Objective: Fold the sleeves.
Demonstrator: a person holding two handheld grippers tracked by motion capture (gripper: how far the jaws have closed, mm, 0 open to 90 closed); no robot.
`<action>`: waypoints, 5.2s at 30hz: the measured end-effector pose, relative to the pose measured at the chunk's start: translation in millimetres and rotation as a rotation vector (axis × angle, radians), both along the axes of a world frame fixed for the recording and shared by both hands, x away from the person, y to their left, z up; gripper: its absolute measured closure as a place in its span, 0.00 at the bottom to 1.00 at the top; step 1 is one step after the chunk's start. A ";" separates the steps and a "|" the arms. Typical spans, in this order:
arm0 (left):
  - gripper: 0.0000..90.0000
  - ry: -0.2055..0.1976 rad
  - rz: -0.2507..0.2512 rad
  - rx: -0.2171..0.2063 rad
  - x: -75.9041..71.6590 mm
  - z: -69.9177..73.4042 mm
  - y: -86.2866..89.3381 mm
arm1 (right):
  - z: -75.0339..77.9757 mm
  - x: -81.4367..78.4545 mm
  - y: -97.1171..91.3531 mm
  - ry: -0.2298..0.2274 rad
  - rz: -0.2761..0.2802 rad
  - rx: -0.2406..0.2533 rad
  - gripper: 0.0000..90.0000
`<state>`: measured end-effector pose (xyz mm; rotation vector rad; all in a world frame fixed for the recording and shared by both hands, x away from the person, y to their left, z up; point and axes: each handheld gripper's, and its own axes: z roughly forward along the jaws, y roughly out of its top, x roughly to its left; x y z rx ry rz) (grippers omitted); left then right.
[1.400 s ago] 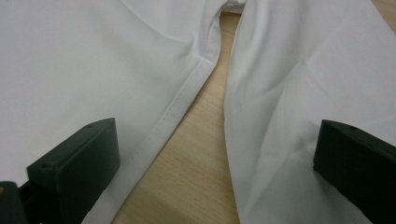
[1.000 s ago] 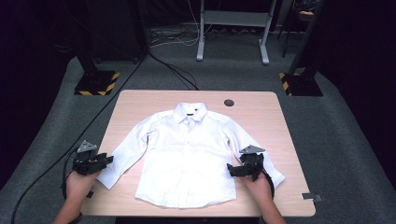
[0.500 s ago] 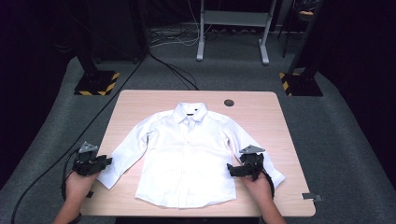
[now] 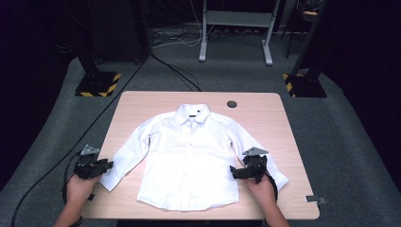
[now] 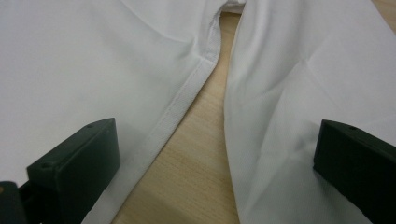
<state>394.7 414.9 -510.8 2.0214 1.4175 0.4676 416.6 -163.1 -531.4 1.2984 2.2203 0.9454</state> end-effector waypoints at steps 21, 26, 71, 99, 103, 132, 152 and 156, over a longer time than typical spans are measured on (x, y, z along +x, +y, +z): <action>0.66 0.003 0.029 0.044 -1.7 -0.5 0.7 | 0.0 0.0 0.0 0.000 0.000 0.000 0.00; 0.68 0.012 0.024 0.047 -1.0 -2.3 -0.5 | 0.0 0.0 0.0 0.000 0.000 0.000 0.00; 0.98 -0.063 -0.016 -0.021 -5.7 13.5 3.1 | 0.0 0.0 0.0 0.000 0.000 0.000 0.00; 0.98 -0.082 -0.010 0.025 12.1 40.9 10.7 | 0.0 0.0 0.0 -0.001 0.000 0.000 0.00; 0.98 -0.091 -0.006 0.032 14.0 46.7 13.4 | 0.0 0.0 0.0 0.000 0.000 0.000 0.00; 0.99 -0.211 -0.140 0.091 20.3 102.5 -28.6 | 0.0 0.0 0.0 -0.001 0.000 0.000 0.00; 0.98 -0.249 -0.205 0.181 24.3 136.3 -43.2 | 0.0 0.0 0.0 -0.001 0.000 -0.001 0.00; 0.98 -0.266 -0.231 0.168 23.7 144.2 -49.5 | 0.0 0.1 0.0 -0.001 0.000 0.000 0.00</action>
